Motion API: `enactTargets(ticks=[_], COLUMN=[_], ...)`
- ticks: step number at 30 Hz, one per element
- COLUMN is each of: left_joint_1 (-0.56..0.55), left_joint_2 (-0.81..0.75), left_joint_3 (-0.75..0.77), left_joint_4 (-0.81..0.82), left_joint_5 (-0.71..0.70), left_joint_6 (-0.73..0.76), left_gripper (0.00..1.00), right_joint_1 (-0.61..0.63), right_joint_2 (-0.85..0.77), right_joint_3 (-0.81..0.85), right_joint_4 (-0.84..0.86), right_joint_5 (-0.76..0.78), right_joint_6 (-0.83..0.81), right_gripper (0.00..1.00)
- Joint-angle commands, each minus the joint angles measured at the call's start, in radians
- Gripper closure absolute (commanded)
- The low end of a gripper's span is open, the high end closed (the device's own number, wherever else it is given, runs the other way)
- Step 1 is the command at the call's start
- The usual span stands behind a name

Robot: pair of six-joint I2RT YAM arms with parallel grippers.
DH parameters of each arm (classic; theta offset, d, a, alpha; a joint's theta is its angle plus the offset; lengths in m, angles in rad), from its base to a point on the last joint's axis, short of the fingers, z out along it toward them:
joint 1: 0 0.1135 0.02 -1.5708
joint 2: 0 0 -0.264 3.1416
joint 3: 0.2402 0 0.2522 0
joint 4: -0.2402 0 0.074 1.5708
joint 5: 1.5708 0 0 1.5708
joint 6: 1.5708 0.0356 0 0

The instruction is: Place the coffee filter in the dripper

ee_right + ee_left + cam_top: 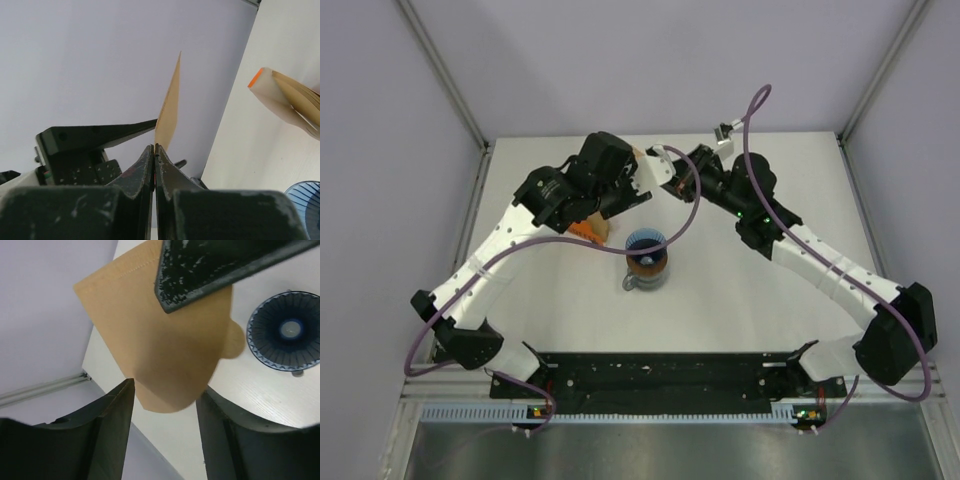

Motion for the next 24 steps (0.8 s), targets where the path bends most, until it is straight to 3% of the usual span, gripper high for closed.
enactTargets(ticks=[1, 6, 12, 15, 19, 22, 24], left_joint_1=[-0.002, -0.002, -0.002, 0.0, 0.006, 0.008, 0.014], left_joint_2=[0.011, 0.011, 0.002, -0.005, -0.018, -0.026, -0.04], left_joint_3=[-0.035, -0.013, 0.03, 0.06, 0.129, 0.184, 0.203], left_joint_4=[0.174, 0.189, 0.126, 0.07, -0.035, -0.097, -0.121], left_joint_5=[-0.183, -0.179, -0.107, -0.03, 0.112, 0.218, 0.31], left_joint_6=[-0.014, -0.06, -0.129, -0.172, -0.233, -0.288, -0.304], left_gripper=[0.51, 0.98, 1.0, 1.0, 1.0, 1.0, 1.0], right_joint_1=[0.011, 0.01, 0.01, 0.011, 0.001, 0.001, -0.01], right_joint_2=[-0.073, -0.082, -0.082, -0.088, -0.148, -0.192, -0.211], right_joint_3=[-0.006, -0.006, 0.009, 0.022, 0.067, 0.135, 0.181], right_joint_4=[0.056, 0.065, 0.062, 0.082, 0.062, -0.012, -0.093], right_joint_5=[0.025, 0.025, 0.024, 0.008, -0.019, -0.087, -0.16], right_joint_6=[0.013, 0.015, -0.006, -0.075, -0.326, -0.59, -0.748], right_gripper=[1.0, 1.0, 1.0, 0.7, 0.47, 0.26, 0.17])
